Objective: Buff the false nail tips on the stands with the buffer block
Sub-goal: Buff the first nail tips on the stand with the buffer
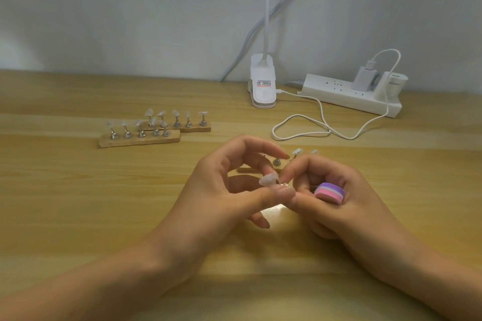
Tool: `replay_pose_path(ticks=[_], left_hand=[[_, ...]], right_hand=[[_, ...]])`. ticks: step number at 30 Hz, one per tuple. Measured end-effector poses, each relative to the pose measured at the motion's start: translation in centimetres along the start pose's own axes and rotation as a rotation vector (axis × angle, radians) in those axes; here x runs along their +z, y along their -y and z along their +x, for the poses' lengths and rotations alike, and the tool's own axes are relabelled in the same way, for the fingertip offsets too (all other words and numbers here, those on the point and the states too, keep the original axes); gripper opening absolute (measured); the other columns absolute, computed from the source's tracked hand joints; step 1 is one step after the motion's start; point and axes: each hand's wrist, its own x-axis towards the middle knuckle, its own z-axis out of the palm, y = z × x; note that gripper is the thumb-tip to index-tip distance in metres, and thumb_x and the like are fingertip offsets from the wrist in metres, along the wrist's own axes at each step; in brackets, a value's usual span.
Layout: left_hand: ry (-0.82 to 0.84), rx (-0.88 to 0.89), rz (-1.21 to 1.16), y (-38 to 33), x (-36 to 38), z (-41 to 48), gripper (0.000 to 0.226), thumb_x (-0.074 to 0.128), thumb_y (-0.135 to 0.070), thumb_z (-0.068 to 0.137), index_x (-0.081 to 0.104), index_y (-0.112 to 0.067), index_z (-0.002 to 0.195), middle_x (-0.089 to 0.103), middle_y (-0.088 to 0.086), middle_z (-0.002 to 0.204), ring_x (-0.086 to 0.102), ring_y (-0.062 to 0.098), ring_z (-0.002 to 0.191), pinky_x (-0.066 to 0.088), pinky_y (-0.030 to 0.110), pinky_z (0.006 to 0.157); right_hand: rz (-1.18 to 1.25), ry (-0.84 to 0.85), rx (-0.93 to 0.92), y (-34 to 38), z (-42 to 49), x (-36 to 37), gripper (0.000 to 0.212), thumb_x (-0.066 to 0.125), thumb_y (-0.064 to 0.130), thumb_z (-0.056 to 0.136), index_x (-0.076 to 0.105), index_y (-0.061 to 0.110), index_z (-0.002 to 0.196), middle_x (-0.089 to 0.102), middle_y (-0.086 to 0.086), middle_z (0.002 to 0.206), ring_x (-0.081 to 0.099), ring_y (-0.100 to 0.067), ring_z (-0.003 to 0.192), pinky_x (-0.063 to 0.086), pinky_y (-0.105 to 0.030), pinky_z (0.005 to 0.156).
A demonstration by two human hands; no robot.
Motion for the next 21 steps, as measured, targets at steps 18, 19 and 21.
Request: replay_pose_path(ticks=[18,19,21], left_hand=[[0.263,-0.268,-0.449,0.1,-0.5,0.0,0.025,0.069,-0.030,0.086,0.077,-0.017,0.106,0.070,0.005,0.124,0.067,0.018,0.114,0.055,0.017,0.066],[0.257,-0.269,-0.452,0.2,-0.4,0.0,0.025,0.069,-0.030,0.088,0.077,-0.016,0.107,0.071,0.005,0.121,0.067,0.019,0.113,0.055,0.018,0.067],[0.219,-0.258,-0.458,0.3,-0.3,0.1,0.021,0.070,-0.028,0.089,0.077,-0.016,0.104,0.073,0.005,0.112,0.068,0.020,0.110,0.055,0.019,0.068]], right_hand=[[0.132,0.116,0.104,0.5,0.7,-1.2,0.014,0.073,0.036,0.079,0.075,0.025,0.087,0.053,0.012,0.059,0.031,-0.002,0.045,0.028,-0.013,0.040],[0.119,0.095,0.104,0.5,0.7,-1.2,0.015,0.074,0.036,0.080,0.075,0.024,0.088,0.051,0.011,0.059,0.032,-0.002,0.045,0.028,-0.013,0.041],[0.102,0.056,0.106,0.4,0.8,-1.2,0.020,0.076,0.034,0.081,0.075,0.021,0.096,0.042,0.001,0.061,0.031,-0.003,0.046,0.028,-0.013,0.040]])
